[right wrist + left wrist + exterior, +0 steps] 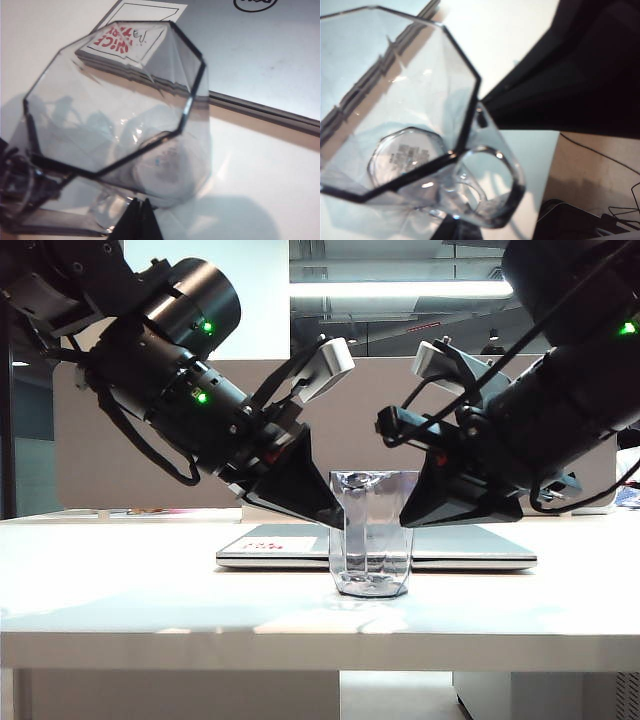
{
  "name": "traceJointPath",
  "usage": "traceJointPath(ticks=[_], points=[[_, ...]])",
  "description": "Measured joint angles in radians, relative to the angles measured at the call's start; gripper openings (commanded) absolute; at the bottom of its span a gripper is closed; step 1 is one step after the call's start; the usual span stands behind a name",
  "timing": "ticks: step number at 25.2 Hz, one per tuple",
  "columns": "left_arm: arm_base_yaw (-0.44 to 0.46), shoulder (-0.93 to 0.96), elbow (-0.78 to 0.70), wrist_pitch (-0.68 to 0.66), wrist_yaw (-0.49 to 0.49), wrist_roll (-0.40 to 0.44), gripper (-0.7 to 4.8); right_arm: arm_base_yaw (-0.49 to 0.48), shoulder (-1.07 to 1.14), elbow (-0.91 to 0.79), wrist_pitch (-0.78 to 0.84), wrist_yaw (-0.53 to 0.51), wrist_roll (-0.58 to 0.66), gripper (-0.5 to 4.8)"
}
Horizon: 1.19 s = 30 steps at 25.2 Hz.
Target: Pick up the water cup and place it on the side of the laptop close to you.
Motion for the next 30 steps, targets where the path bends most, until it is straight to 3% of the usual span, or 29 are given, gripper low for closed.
traceJointPath(ticks=[15,23,26,30], points=[[-0.043,0.0,0.0,0.023,0.005,-0.034,-0.06,-0.006,-0.053,0.0,-0.108,0.224,-0.083,-0.02],[-0.053,0.0,0.0,0.107,-0.005,-0.085,-0.06,-0.023,-0.116,0.0,-0.169,0.257,-0.142,-0.02],[-0.056,0.0,0.0,0.042,-0.058,-0.085,-0.06,-0.023,-0.117,0.0,-0.208,0.259,-0.149,-0.02],[-0.067,0.0,0.0,-0.043,-0.05,-0.085,-0.06,-0.023,-0.117,0.0,-0.235,0.261,-0.15,-0.02]])
